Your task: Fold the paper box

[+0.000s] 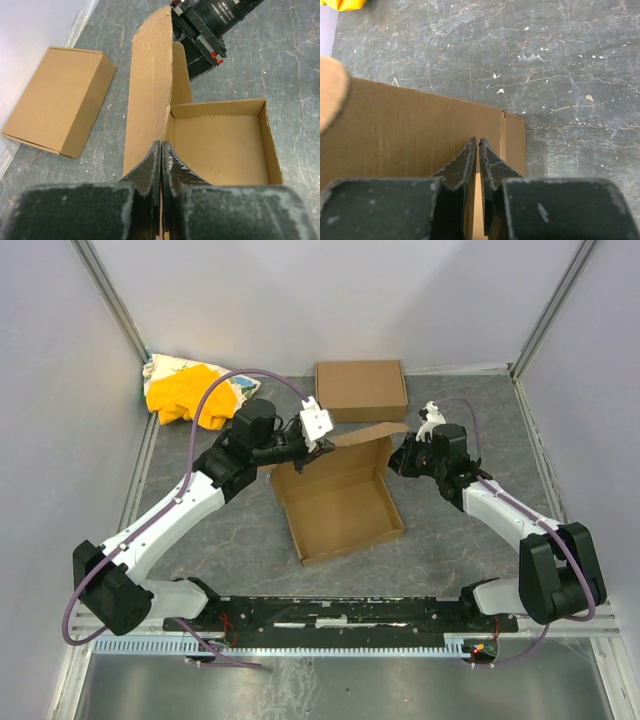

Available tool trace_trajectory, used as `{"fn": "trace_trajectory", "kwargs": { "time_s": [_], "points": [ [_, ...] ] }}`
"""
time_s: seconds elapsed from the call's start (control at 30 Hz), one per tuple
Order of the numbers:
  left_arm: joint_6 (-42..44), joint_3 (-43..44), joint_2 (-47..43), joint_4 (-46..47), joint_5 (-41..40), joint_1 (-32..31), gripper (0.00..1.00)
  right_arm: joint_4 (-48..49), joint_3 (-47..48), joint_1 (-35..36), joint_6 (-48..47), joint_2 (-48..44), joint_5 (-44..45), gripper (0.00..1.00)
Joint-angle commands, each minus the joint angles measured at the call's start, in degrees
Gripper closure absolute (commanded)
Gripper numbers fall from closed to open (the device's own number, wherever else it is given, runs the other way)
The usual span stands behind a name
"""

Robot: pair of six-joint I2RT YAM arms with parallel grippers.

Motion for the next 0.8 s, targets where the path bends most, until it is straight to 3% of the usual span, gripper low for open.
{"fn": "trace_trajectory", "kwargs": {
  "time_s": [0.0, 0.77],
  "points": [
    [-3.8, 0.0, -0.7, 1.8, -2.2, -0.4, 0.97, 3.4, 0.9, -0.1, 1.0, -0.6, -3.2, 0.87],
    [-12.2, -5.6, -4.2, 2.5, 2.7, -2.1, 0.97, -2.3, -5.9, -0.1, -2.6, -4.9, -0.1, 0.87]
  ]
}}
